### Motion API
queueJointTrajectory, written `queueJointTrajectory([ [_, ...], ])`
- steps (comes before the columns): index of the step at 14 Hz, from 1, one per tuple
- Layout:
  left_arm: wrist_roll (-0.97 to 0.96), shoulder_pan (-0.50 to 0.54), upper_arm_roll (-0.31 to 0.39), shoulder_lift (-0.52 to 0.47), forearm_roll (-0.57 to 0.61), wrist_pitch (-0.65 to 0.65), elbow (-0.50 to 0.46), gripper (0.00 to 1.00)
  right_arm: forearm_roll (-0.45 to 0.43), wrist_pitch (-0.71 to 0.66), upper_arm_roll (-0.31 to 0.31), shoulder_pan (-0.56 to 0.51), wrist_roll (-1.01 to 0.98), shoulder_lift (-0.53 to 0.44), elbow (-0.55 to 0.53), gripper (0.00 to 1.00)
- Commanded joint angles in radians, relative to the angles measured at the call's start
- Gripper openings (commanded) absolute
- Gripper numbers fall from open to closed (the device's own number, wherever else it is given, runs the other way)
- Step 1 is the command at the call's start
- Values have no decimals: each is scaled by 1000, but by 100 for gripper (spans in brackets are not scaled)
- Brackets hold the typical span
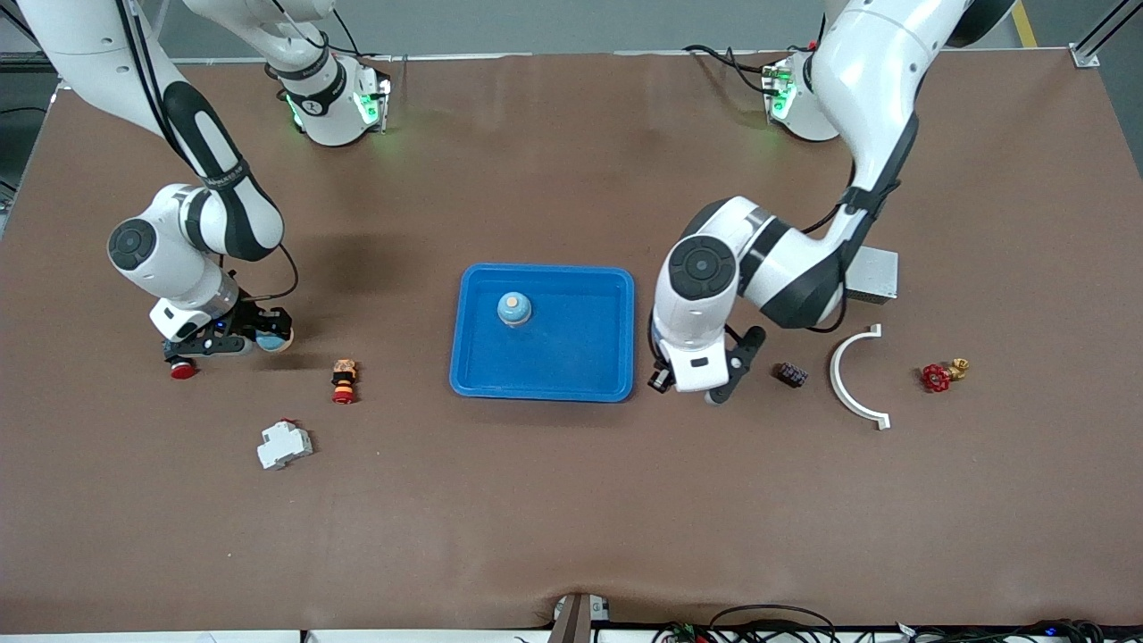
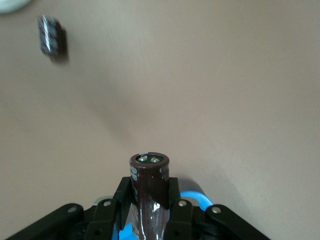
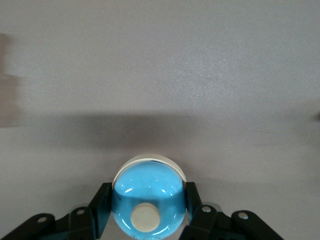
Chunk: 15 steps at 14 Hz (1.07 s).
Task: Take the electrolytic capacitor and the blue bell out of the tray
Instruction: 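Carry the capacitor to the white arc while the right gripper lowers the bell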
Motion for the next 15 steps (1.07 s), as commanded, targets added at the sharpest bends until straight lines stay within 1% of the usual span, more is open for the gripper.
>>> queueJointTrajectory([
  [1, 115, 64, -8, -84, 8, -44, -86, 0, 22, 19, 16, -19, -24, 15, 5, 0],
  [2, 122, 84, -8, -99, 8, -44, -114, 0, 24, 19, 16, -21, -24, 18, 6, 0],
  [3, 123, 101, -7, -107, 11, -45, -135, 0, 25, 19, 16, -22, -22, 20, 12, 57],
  [4, 143, 124, -7, -118, 11, -45, -155, 0, 27, 19, 16, -24, -24, 20, 12, 100],
  [6, 204, 167, -5, -133, 11, -45, -197, 0, 27, 19, 16, -24, -24, 18, 12, 100],
  [8, 214, 205, -5, -141, 25, -45, -228, 0, 27, 21, 16, -24, -22, 18, 14, 100],
  [13, 269, 253, -4, -152, 25, -45, -249, 0, 27, 9, 16, -22, -24, 11, 28, 100],
  [15, 313, 274, -2, -155, 33, -44, -271, 0, 27, -10, 18, -13, -19, -12, 40, 100],
])
